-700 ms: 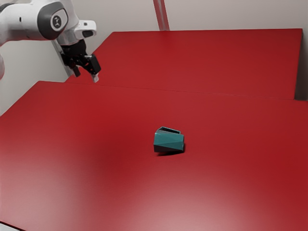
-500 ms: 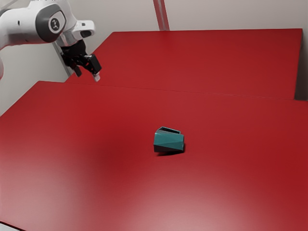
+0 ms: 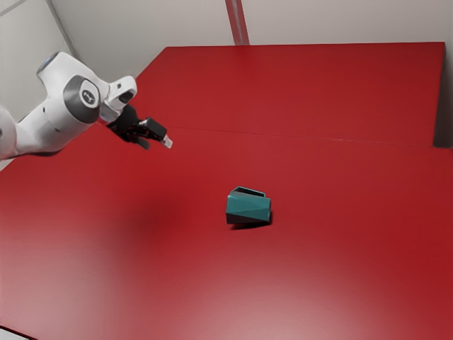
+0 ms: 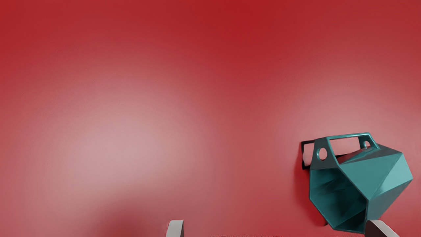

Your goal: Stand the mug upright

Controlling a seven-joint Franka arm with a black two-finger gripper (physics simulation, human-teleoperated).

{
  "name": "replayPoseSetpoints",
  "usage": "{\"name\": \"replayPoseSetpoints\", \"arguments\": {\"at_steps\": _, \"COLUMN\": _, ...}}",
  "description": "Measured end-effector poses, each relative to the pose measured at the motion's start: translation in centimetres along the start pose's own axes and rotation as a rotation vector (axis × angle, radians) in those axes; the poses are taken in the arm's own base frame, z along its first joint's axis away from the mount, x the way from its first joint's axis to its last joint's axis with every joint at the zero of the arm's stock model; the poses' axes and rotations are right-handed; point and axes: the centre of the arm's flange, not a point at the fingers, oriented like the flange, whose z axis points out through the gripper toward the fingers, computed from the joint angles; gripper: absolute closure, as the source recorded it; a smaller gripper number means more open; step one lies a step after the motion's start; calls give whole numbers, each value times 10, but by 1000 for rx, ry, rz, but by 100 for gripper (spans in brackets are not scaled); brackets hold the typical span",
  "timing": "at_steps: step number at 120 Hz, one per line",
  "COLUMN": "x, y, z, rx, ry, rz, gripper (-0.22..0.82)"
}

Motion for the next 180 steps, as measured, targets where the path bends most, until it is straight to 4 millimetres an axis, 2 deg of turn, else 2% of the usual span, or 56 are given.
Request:
{"name": "replayPoseSetpoints", "arguments": {"at_steps": 7, "x": -17, "y": 6, "z": 9, "rx": -17, "ry": 28, "rz": 35, "gripper": 0}}
{"name": "replayPoseSetpoints", "arguments": {"at_steps": 22, "x": -41, "y": 18, "z": 13, "rx": -77, "ry": 150, "rz": 42, "gripper": 0}}
{"name": "replayPoseSetpoints", "arguments": {"at_steps": 36, "x": -50, "y": 0, "z": 20, "rx": -118, "ry": 267, "rz": -10, "gripper": 0}}
{"name": "replayPoseSetpoints", "arguments": {"at_steps": 56, "x": -66, "y": -13, "z": 58, "rx": -184, "ry": 331, "rz": -32, "gripper": 0}}
{"name": "replayPoseSetpoints", "arguments": {"at_steps": 79, "x": -121, "y": 4, "z": 90, "rx": -262, "ry": 330, "rz": 23, "gripper": 0}}
{"name": "replayPoseSetpoints", "arguments": {"at_steps": 93, "x": -139, "y": 12, "z": 97, "rx": -276, "ry": 332, "rz": 98, "gripper": 0}}
{"name": "replayPoseSetpoints", "arguments": {"at_steps": 112, "x": -146, "y": 10, "z": 105, "rx": -257, "ry": 332, "rz": 191, "gripper": 0}}
{"name": "replayPoseSetpoints", "arguments": {"at_steps": 130, "x": -144, "y": 11, "z": 125, "rx": -240, "ry": 320, "rz": 250, "gripper": 0}}
{"name": "replayPoseSetpoints", "arguments": {"at_steps": 146, "x": -126, "y": 22, "z": 137, "rx": -231, "ry": 337, "rz": 322, "gripper": 0}}
{"name": "replayPoseSetpoints", "arguments": {"at_steps": 169, "x": -127, "y": 52, "z": 156, "rx": -259, "ry": 353, "rz": 381, "gripper": 0}}
{"name": "replayPoseSetpoints", "arguments": {"at_steps": 180, "x": -129, "y": 59, "z": 162, "rx": -263, "ry": 358, "rz": 402, "gripper": 0}}
